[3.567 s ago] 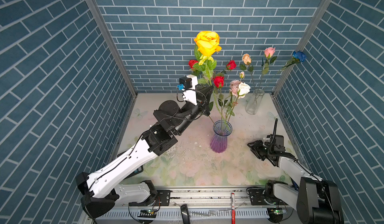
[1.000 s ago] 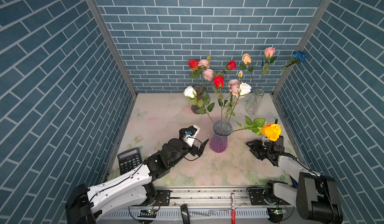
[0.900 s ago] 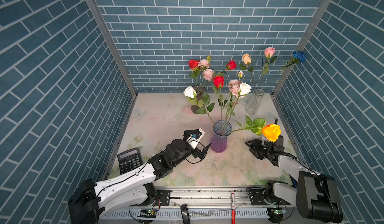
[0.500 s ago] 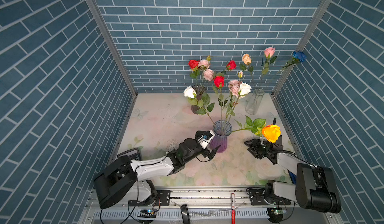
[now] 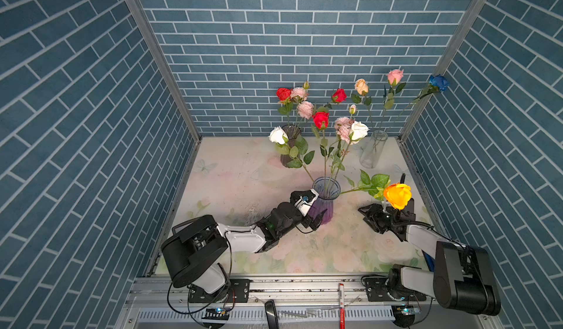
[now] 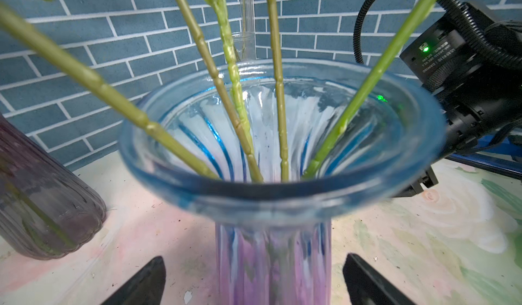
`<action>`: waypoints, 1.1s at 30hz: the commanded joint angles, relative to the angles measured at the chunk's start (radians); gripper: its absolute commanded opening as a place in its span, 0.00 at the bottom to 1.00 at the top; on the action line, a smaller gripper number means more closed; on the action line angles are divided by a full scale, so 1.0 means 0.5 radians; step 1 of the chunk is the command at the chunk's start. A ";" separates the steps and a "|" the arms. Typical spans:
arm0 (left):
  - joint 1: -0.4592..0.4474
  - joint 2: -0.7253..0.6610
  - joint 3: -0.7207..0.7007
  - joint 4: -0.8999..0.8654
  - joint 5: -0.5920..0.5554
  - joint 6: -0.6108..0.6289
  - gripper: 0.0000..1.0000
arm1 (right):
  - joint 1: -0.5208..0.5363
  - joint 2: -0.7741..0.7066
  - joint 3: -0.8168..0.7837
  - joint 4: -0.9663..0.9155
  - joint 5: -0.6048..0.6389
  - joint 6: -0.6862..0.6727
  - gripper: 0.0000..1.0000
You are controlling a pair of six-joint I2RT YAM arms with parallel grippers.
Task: Arrange flowers in a vase
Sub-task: Move the vase to the center of the table.
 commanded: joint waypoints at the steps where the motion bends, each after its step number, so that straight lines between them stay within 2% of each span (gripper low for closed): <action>1: -0.008 0.069 0.007 -0.090 0.073 -0.006 1.00 | -0.010 0.000 0.009 -0.003 0.016 0.012 0.56; 8: -0.007 0.273 -0.080 0.123 0.153 -0.106 0.99 | -0.015 -0.048 0.004 -0.040 0.019 0.002 0.56; 22: -0.007 0.646 -0.041 0.507 0.163 -0.193 0.96 | -0.034 -0.033 -0.009 -0.015 -0.017 0.006 0.56; 28: -0.008 0.732 -0.021 0.616 0.075 -0.183 0.87 | -0.040 -0.011 -0.009 0.001 -0.027 0.009 0.56; 33: 0.001 0.827 -0.049 0.813 -0.003 -0.184 0.84 | -0.040 0.001 -0.010 0.009 -0.030 0.012 0.55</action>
